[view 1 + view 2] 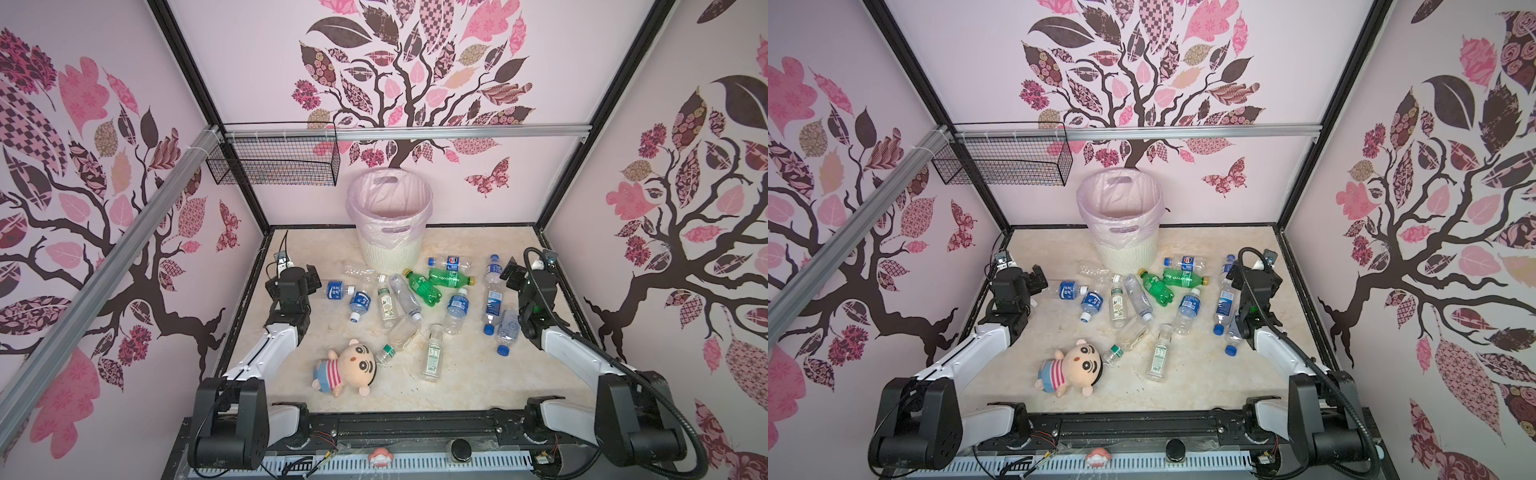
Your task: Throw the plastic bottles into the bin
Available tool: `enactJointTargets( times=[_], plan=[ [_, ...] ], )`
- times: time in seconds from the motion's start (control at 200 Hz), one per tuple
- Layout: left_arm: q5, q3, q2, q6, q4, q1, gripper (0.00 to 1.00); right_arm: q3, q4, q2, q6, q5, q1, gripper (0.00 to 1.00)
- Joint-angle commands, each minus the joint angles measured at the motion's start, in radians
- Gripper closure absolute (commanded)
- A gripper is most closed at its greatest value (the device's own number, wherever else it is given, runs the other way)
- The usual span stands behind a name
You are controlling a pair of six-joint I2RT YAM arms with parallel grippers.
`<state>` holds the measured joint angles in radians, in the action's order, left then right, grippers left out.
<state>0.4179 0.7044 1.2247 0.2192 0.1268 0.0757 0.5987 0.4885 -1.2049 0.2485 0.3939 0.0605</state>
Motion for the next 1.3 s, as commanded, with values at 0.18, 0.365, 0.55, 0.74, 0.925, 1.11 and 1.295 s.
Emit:
enactJointTargets(
  times=[0.18,0.365,0.55,0.74,0.925,1.11,1.295],
  plan=[
    [-0.028,0.38,-0.056,0.118,-0.638,0.179,0.03,0.369,-0.557,-0.005,0.267,-0.215,-0.004,0.01],
    [-0.078,0.531,-0.036,0.383,-0.852,0.266,0.03,0.572,-0.854,-0.109,0.352,-0.182,0.009,0.01],
    [-0.204,0.676,-0.007,0.542,-0.988,0.344,0.03,0.746,-1.097,-0.223,0.316,-0.203,0.008,0.0],
    [-0.251,0.753,0.024,0.6,-1.007,0.434,0.03,0.762,-1.142,-0.311,0.257,-0.257,-0.005,0.01],
    [-0.242,0.821,0.062,0.607,-1.048,0.458,0.03,0.781,-1.117,-0.423,0.206,-0.322,-0.005,0.0],
    [-0.26,0.936,0.145,0.631,-1.068,0.509,0.03,0.831,-1.12,-0.562,0.145,-0.292,-0.015,0.01],
    [-0.284,1.051,0.229,0.597,-1.1,0.52,0.03,0.874,-1.095,-0.663,0.12,-0.293,-0.036,0.03]
  ],
)
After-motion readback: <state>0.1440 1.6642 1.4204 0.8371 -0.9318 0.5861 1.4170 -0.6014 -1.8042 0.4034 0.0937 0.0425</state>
